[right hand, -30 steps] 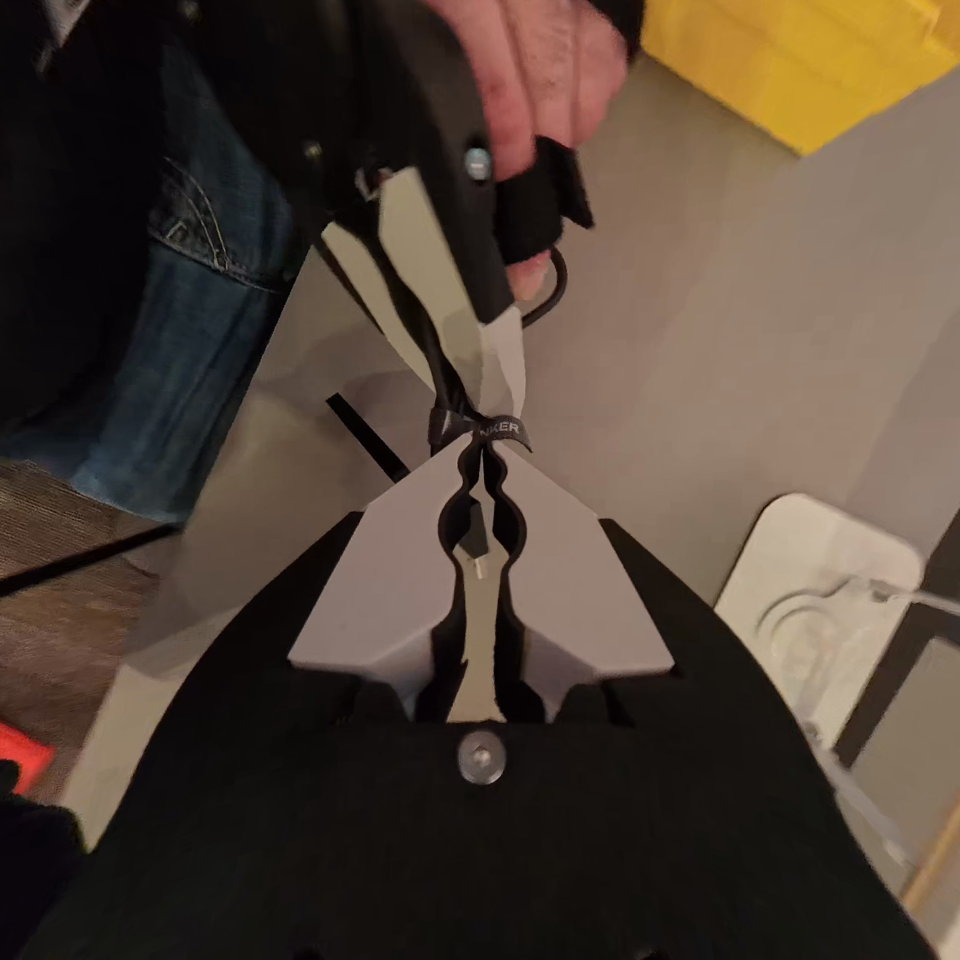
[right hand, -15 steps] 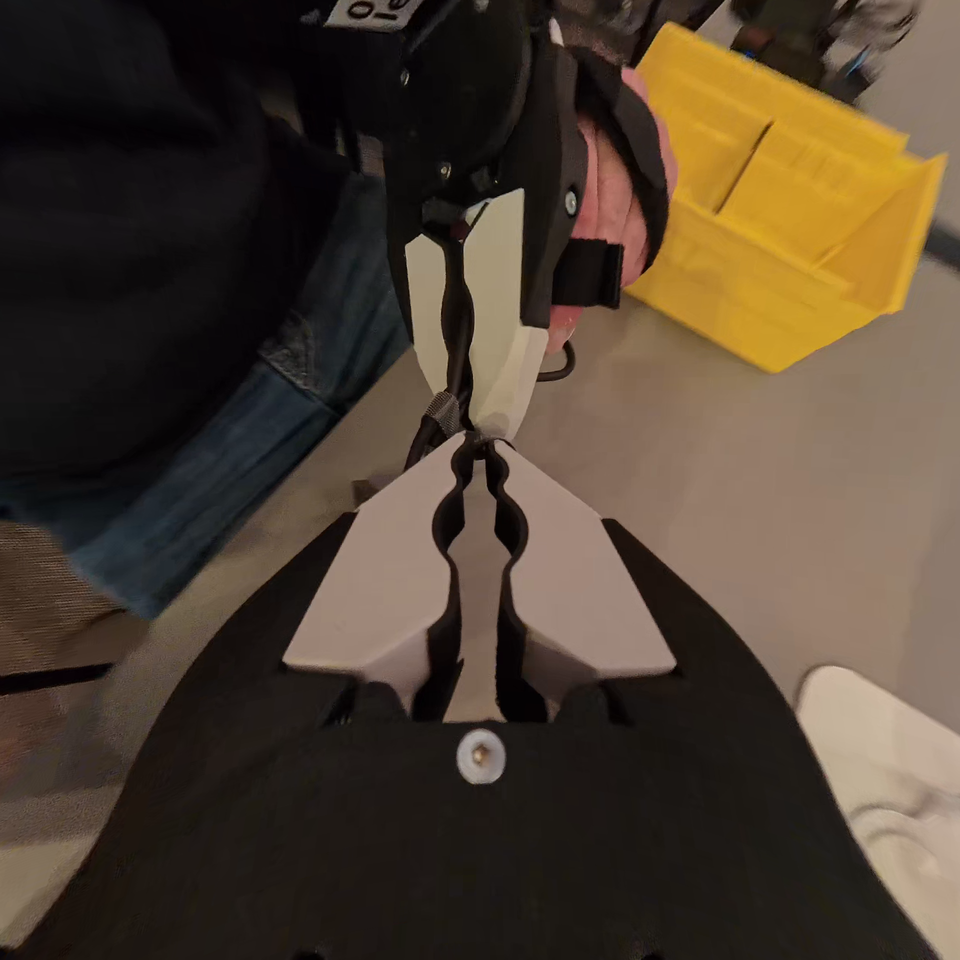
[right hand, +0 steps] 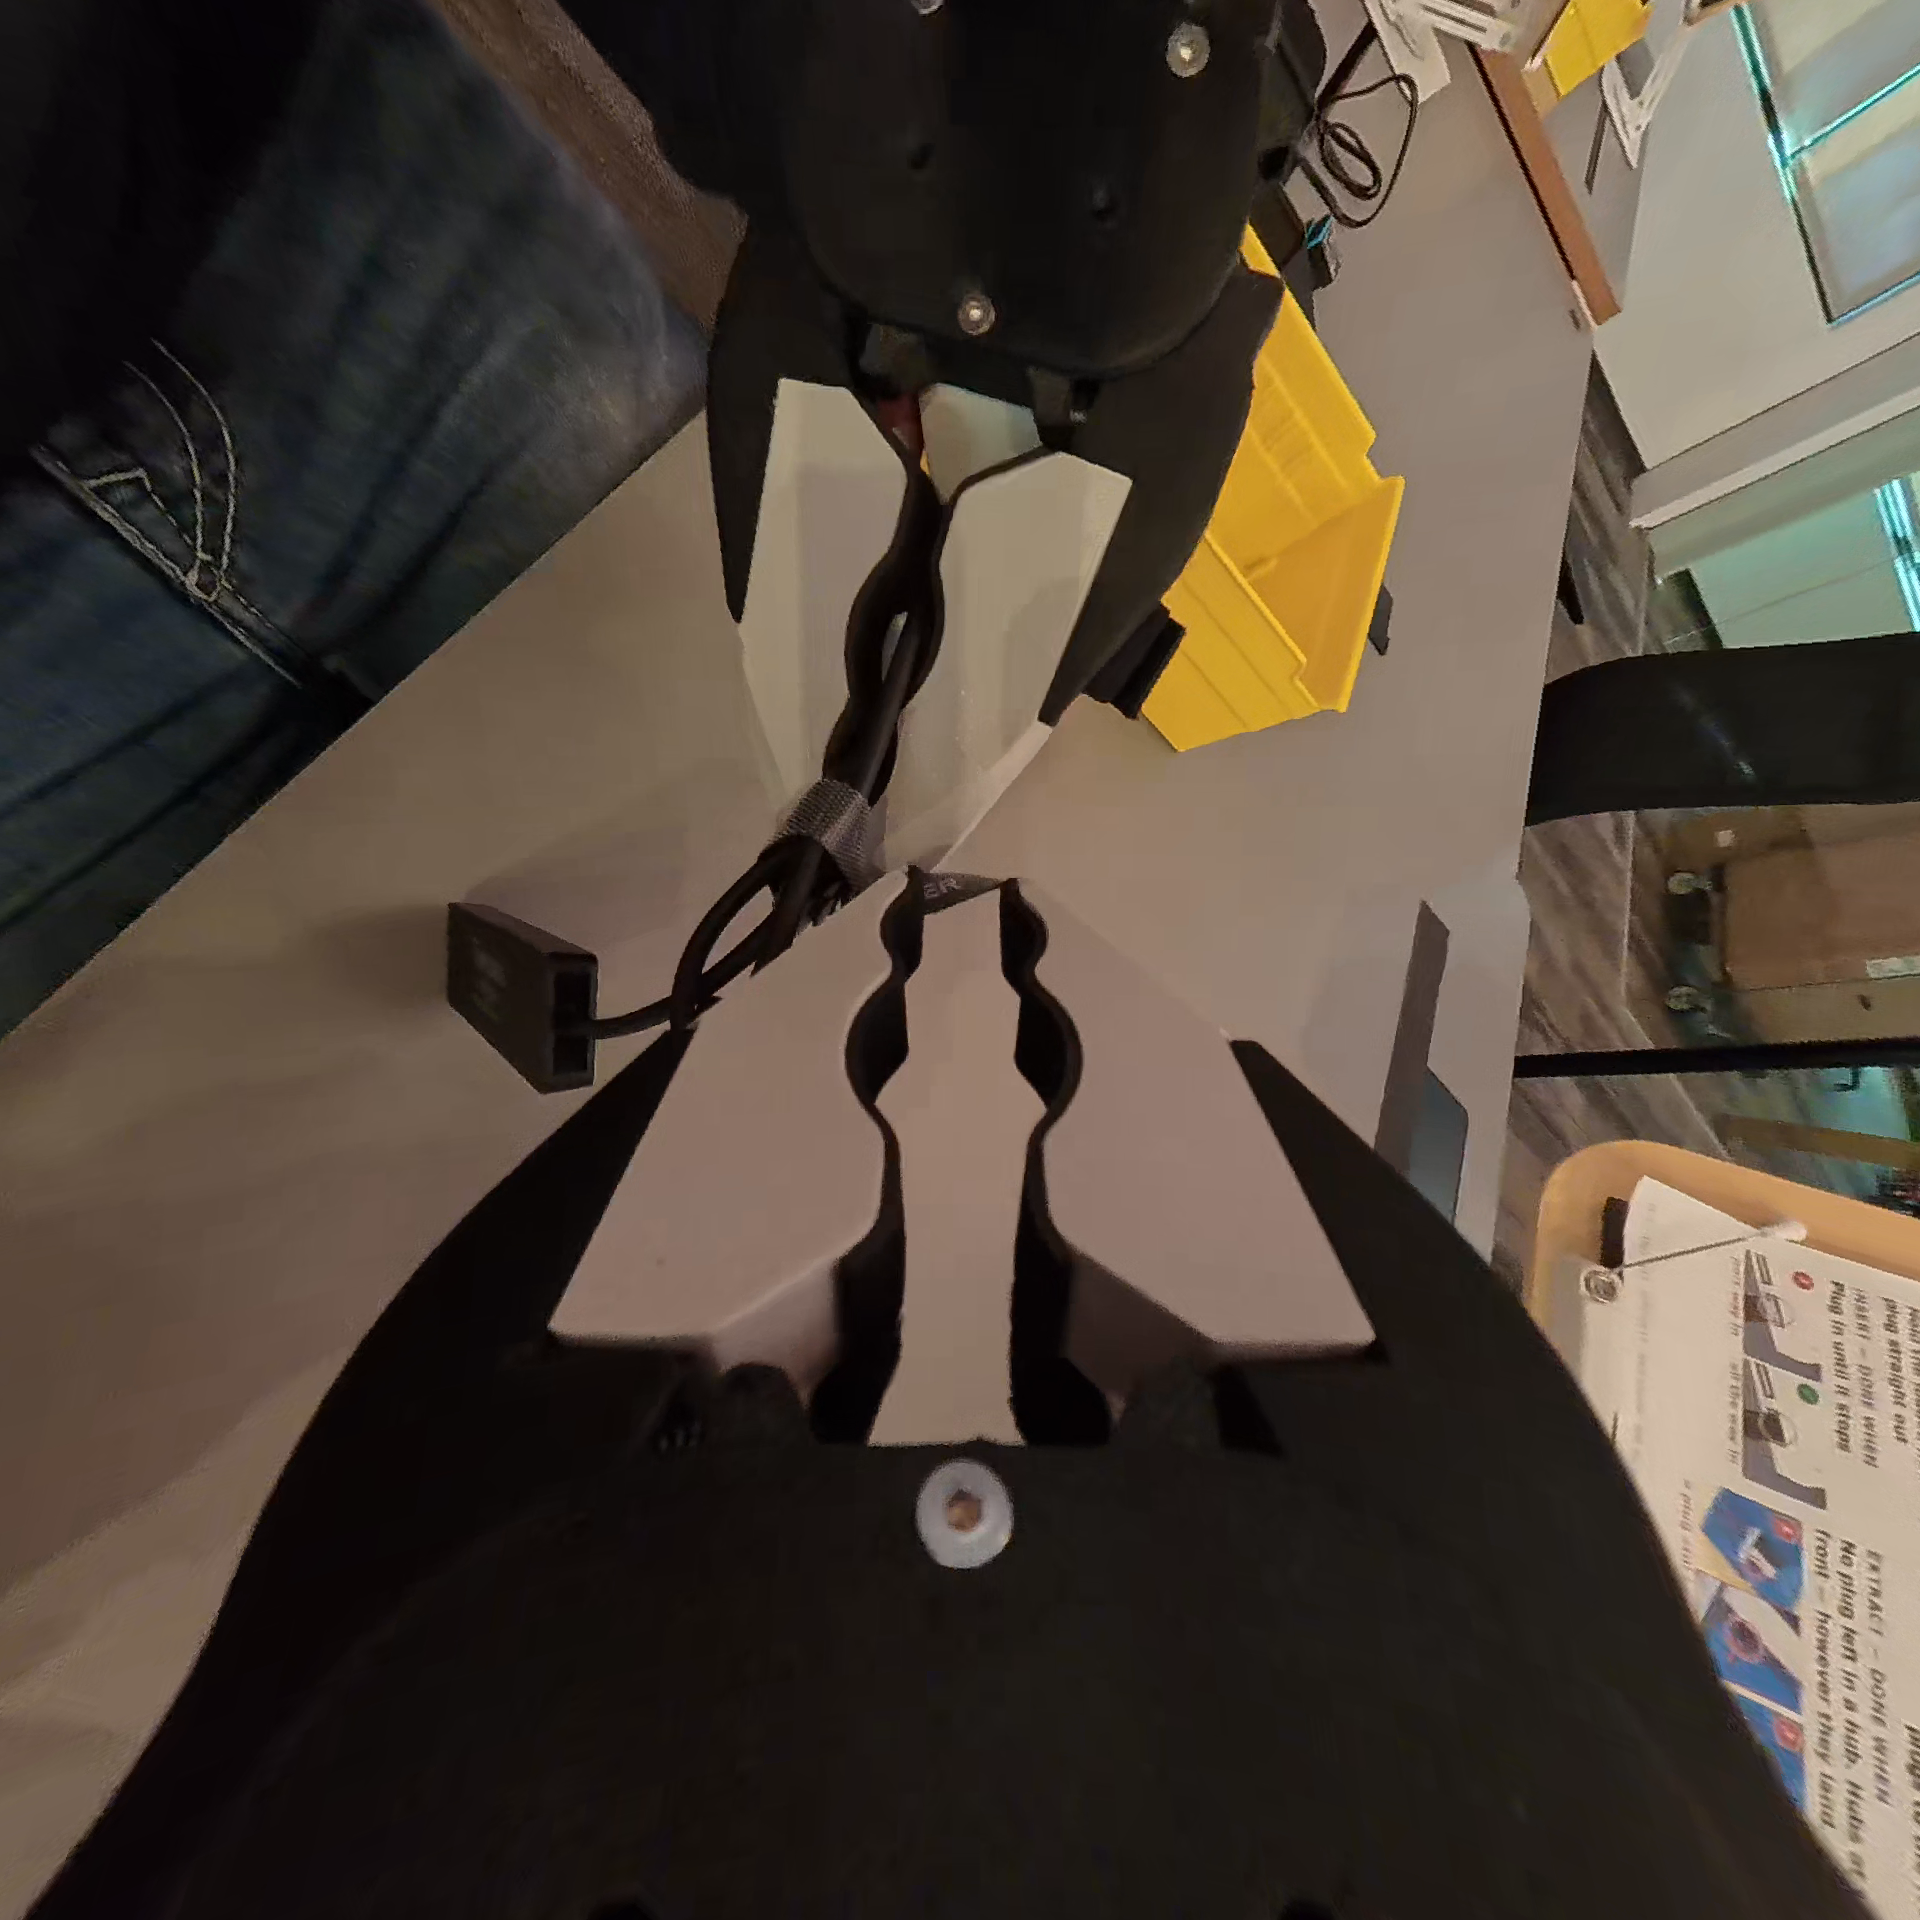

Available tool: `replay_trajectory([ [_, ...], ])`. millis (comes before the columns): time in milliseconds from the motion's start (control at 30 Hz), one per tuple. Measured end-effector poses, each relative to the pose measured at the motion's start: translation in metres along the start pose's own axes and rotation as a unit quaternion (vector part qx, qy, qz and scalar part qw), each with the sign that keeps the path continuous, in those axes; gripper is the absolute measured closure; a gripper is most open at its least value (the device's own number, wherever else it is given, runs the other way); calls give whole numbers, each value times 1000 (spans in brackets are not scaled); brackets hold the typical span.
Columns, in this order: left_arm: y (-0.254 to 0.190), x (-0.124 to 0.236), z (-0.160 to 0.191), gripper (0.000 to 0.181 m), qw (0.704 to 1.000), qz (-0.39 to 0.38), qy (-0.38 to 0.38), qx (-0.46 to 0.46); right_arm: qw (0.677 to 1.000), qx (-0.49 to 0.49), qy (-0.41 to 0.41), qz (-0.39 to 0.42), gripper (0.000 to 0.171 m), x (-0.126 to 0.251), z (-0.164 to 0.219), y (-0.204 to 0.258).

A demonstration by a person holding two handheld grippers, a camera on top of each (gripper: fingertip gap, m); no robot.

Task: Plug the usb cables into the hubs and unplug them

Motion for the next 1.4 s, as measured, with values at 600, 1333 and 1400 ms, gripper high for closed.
replay_trajectory([
  [600,11,10,2,181,986,62,-113,105,955,-144,-246,-81,171,1,39,4],
  [1333,38,4,31,181,895,80,-225,378,844,-388,-370,-26,171,-27,56,28],
  [1400,35,3,26,181,902,78,-209,370,842,-388,-374,-19,171,-25,55,26],
])
Point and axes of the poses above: each gripper's, where its closed fingertips meet, x back along the fingers, z out of its underside, y = z × x across the jaws, the point moved 10 cm from there along x, back along the fingers, and after that the axes turned 6 degrees about y, right-handed, at the moved point
